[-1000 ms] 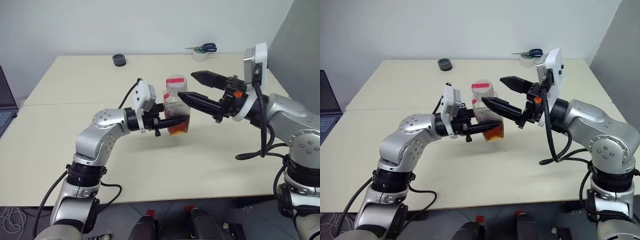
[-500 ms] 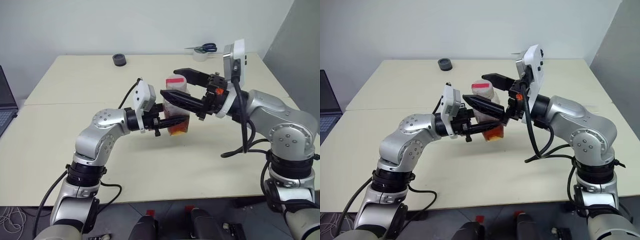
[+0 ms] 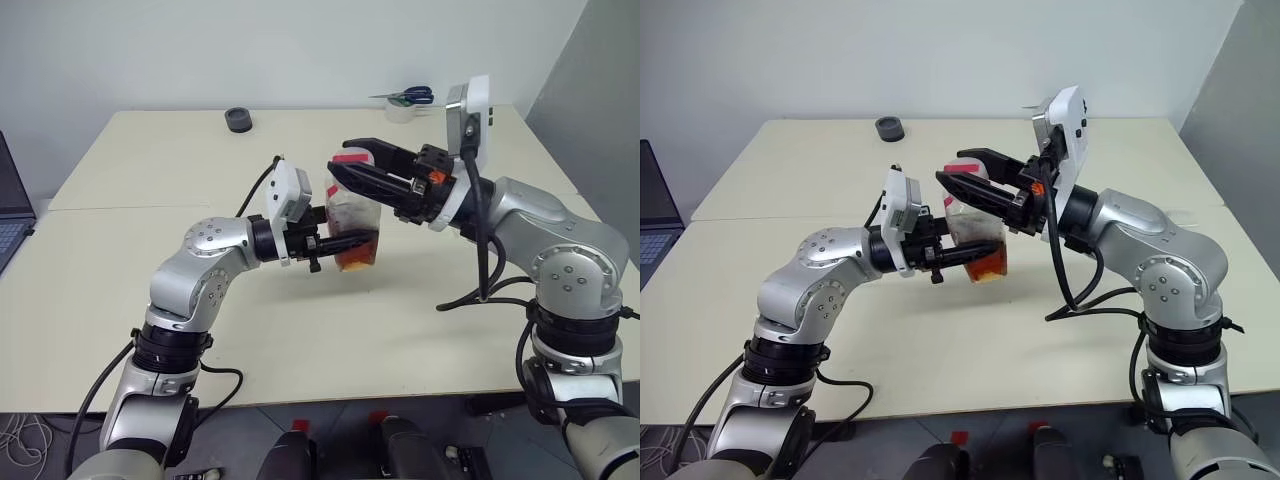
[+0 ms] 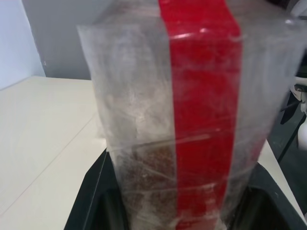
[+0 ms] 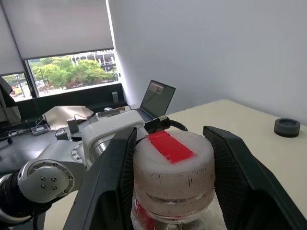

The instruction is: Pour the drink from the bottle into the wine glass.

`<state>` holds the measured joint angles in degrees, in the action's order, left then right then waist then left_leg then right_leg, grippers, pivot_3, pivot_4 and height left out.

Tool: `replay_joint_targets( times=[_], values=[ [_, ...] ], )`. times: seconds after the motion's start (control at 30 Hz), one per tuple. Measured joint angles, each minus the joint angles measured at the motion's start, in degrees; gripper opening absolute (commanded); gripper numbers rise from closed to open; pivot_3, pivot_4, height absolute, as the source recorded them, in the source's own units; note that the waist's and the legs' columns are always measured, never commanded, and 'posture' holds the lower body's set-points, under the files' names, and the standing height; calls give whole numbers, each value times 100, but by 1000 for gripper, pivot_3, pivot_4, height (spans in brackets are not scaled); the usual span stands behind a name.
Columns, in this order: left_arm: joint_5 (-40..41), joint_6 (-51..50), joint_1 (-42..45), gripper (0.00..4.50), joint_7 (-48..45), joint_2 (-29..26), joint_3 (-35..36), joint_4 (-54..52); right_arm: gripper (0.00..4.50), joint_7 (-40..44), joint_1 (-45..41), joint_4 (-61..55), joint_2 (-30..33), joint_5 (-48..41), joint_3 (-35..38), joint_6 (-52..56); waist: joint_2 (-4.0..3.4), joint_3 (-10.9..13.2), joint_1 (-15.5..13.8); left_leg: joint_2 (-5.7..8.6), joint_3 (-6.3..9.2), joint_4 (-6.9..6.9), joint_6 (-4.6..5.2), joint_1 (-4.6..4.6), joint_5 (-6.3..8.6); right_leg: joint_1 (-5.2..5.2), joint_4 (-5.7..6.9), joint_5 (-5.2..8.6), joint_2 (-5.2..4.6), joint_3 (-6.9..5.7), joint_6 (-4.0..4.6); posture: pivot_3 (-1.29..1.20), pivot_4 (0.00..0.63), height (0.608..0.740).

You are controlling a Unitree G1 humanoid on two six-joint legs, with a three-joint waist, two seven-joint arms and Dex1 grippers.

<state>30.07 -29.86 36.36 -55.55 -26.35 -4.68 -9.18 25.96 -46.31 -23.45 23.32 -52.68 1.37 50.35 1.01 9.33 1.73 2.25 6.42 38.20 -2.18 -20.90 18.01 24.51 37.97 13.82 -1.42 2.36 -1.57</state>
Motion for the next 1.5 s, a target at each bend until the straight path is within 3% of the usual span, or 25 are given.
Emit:
replay_joint_targets(
  times=[0.27, 0.37, 0.5, 0.63, 0.83, 0.93, 1.03, 1.13, 1.27, 1.4, 1.5],
  values=[
    [-7, 28, 95, 1807, 94, 29, -9, 7, 1888, 868, -258, 35, 605, 1106, -524, -1017, 0, 0, 3, 1, -1, 0, 0, 0, 0, -1, -3, 0, 0, -2, 0, 0, 150, 740],
    [-11, 24, 94, 1807, 99, 30, -60, 13, 1888, 1004, -282, 119, 682, 1054, -494, -1046, 1, 0, 2, -1, 0, 0, 0, 0, 0, -1, -2, 0, 0, -1, 0, 0, 150, 740],
    [-15, 26, 40, 1807, -19, 29, -178, 13, 1888, 184, -456, 535, 449, 227, 561, -362, 0, 0, -8, 0, 1, 0, -1, -1, 0, 0, 0, -1, -1, 1, 1, 0, 150, 740],
    [-15, 33, 37, 1807, -24, 29, -178, 13, 1888, -580, -319, 430, 317, -290, 1059, 77, 0, 0, -8, -1, -1, -5, 0, -2, 0, 2, -3, 0, -1, 3, 1, 0, 150, 740],
    [-4, 32, 2, 1807, -17, 31, -180, 0, 1888, -1065, 1405, -401, 676, 0, 1298, 118, 2, -1, -33, 1, 0, -3, 2, -2, 1, -10, -11, 0, -1, 0, -1, 0, 150, 740],
    [-2, 32, -25, 1807, -17, 22, -170, -4, 1888, -1528, 2924, -546, 771, 1134, 1132, -281, 4, -2, -50, 3, -6, -2, 2, -1, 1, -13, -11, 2, 0, 2, -3, 0, 150, 740],
    [-2, 35, -17, 1807, -23, 65, -183, 7, 1888, -2119, 3894, -153, 552, 2321, 960, -909, 2, -2, -33, 3, -17, -2, 1, 10, 0, -13, -1, 2, 4, 12, -4, 0, 150, 740],
    [-3, 36, -7, 1807, -31, 140, -191, 14, 1888, -2228, 4360, 408, 183, 3065, 675, -1654, 0, -2, 38, -6, -27, -5, 0, 22, -1, -13, 7, 2, 15, 23, -4, 0, 150, 740],
    [-5, 40, 47, 1807, -45, 190, -245, 31, 1888, -2184, 4325, 1132, -90, 3574, 473, -2274, -3, -3, 61, -5, -25, -3, -1, 30, -1, -22, 8, 2, 26, 19, -3, 0, 150, 740],
    [-6, 40, 49, 1807, -33, 193, -244, 42, 3007, -2090, 4278, 1374, -202, 3625, 563, -2432, -3, -3, 35, -1, -18, 0, -1, 34, -1, -33, 4, 2, 27, 15, -4, 0, 150, 740],
    [-6, 40, 49, 1807, -23, 189, -241, 42, 4145, -1956, 4285, 1446, -182, 3699, 588, -2496, -3, -3, 20, 0, -18, 0, -1, 33, -1, -32, 3, 2, 27, 15, -4, 0, 150, 740]
  ],
)
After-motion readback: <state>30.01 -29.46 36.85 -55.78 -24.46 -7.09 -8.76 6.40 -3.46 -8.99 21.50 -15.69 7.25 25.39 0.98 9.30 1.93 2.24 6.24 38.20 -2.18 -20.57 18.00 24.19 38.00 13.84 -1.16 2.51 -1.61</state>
